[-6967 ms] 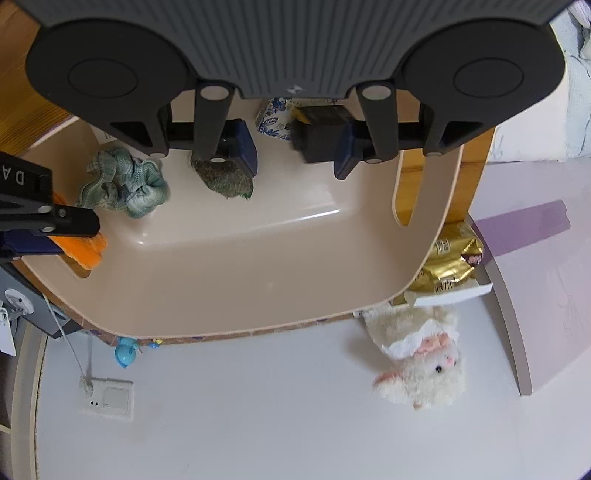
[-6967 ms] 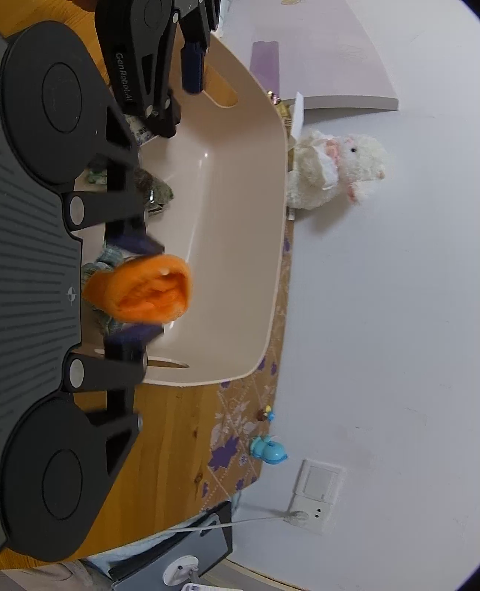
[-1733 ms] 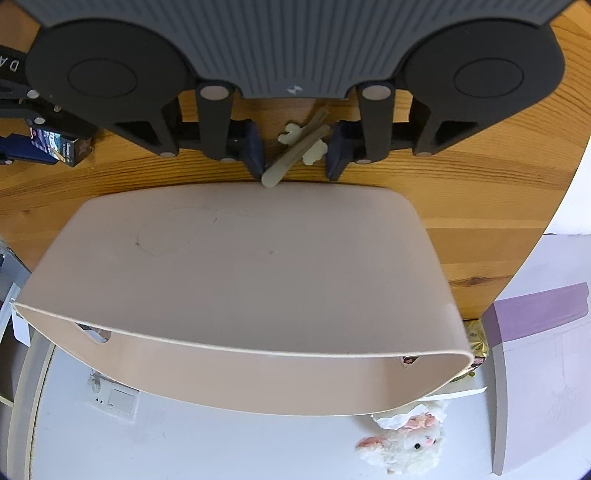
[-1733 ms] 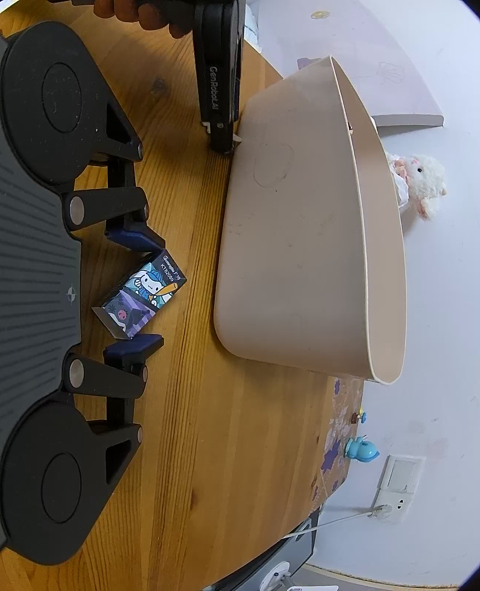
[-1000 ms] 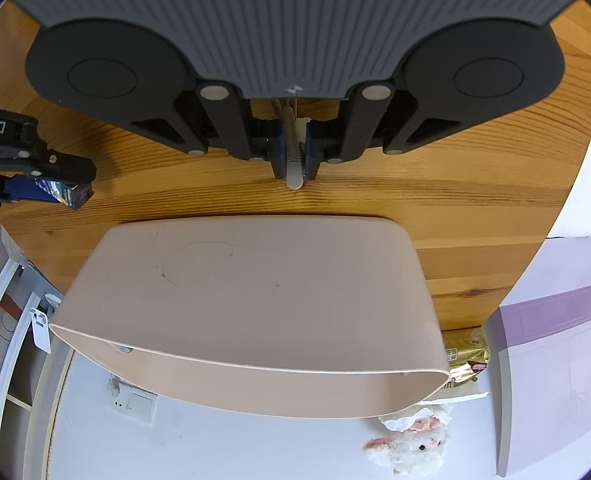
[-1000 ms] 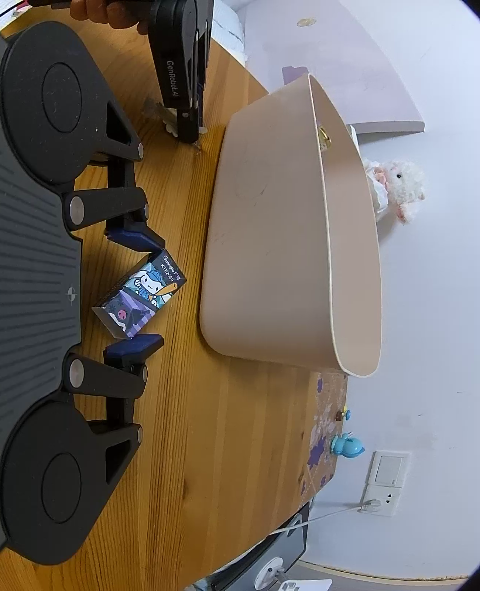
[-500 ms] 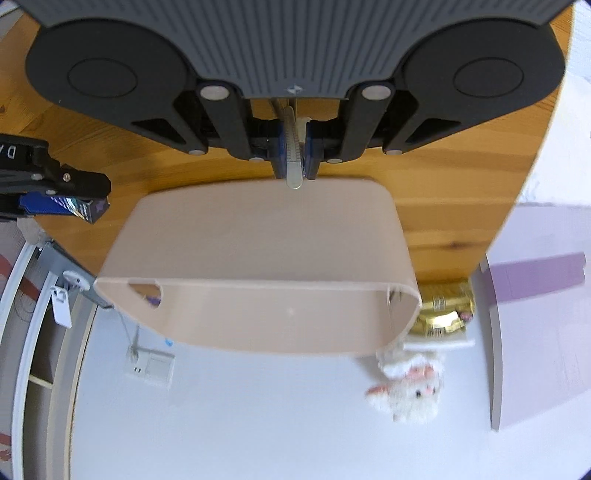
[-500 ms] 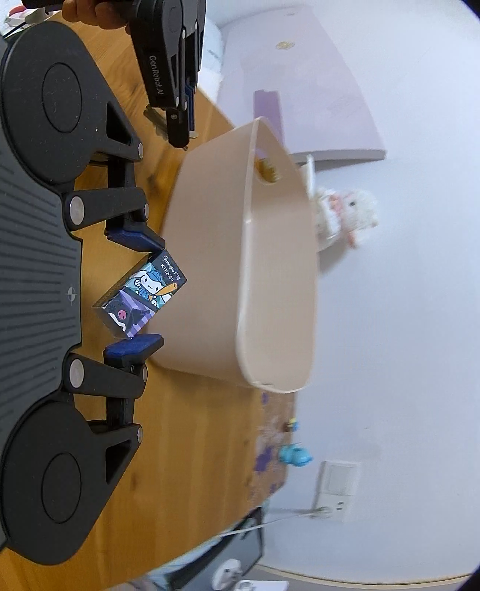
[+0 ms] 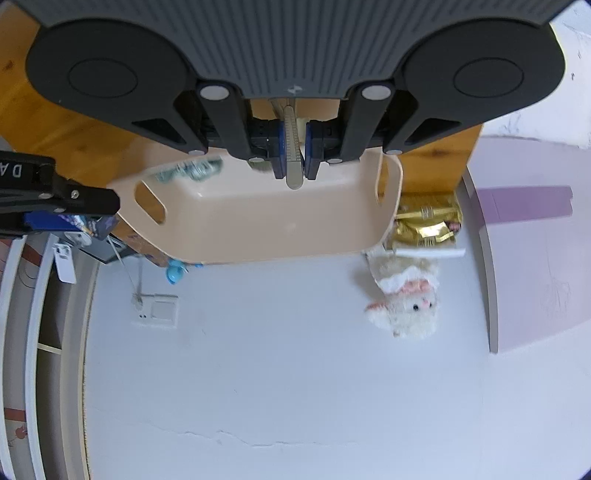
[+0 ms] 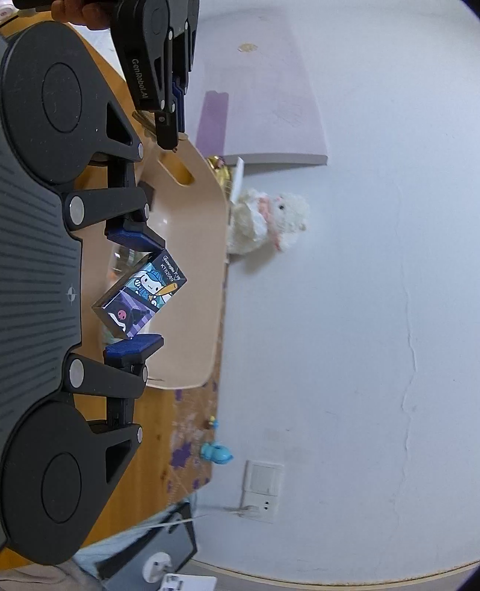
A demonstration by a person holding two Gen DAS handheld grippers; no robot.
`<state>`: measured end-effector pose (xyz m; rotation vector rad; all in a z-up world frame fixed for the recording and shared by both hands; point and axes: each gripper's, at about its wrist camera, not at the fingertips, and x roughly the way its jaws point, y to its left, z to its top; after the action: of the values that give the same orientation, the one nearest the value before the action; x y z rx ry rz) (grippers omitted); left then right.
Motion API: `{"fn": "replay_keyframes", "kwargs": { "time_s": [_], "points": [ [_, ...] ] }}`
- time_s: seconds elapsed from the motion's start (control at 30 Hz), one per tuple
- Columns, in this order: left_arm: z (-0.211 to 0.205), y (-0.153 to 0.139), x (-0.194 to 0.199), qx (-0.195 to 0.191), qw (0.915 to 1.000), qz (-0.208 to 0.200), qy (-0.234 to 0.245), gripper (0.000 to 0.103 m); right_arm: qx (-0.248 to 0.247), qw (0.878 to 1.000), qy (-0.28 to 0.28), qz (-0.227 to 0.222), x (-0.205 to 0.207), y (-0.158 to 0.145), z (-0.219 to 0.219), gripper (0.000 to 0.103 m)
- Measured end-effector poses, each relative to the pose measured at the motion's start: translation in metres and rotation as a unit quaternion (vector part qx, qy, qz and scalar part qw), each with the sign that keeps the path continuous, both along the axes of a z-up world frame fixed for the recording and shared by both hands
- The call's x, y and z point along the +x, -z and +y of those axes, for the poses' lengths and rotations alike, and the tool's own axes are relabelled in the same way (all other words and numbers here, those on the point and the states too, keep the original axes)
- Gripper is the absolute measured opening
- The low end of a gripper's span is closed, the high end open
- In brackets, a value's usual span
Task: Organize objects
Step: 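Carry clip and card box over the basket and open both tools inside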
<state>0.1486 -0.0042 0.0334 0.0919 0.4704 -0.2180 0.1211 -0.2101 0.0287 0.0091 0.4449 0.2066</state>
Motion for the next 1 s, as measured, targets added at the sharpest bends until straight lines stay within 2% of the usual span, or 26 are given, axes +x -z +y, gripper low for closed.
{"fn": "replay_keyframes", "kwargs": {
  "time_s": [0.27, 0.53, 0.67, 0.77, 0.9, 0.97, 1.0],
  "points": [
    [-0.02, -0.004, 0.05, 0.018, 0.9997, 0.008, -0.014, 0.011, 0.017, 1.0, 0.018, 0.013, 0.048, -0.001, -0.005, 0.045],
    [-0.028, 0.026, 0.102, 0.035, 0.9944, 0.087, -0.049, 0.011, 0.008, 0.998, 0.03, 0.058, 0.092, 0.02, -0.007, 0.045],
    [-0.034, 0.042, 0.115, 0.065, 0.9893, 0.12, -0.051, 0.011, 0.004, 0.996, 0.031, 0.089, 0.106, 0.036, -0.006, 0.046],
    [-0.035, 0.05, 0.121, 0.069, 0.9862, 0.142, -0.051, 0.011, 0.006, 0.993, 0.028, 0.111, 0.11, 0.044, -0.006, 0.047],
    [-0.036, 0.053, 0.124, 0.074, 0.984, 0.155, -0.048, 0.012, 0.004, 0.992, 0.027, 0.126, 0.11, 0.049, -0.008, 0.059],
    [-0.037, 0.052, 0.122, 0.072, 0.9841, 0.156, -0.045, 0.013, 0.0, 0.992, 0.026, 0.123, 0.108, 0.047, -0.008, 0.071],
    [-0.036, 0.051, 0.121, 0.072, 0.9841, 0.156, -0.043, 0.017, -0.002, 0.993, 0.026, 0.119, 0.106, 0.046, -0.009, 0.074]
  ]
}}
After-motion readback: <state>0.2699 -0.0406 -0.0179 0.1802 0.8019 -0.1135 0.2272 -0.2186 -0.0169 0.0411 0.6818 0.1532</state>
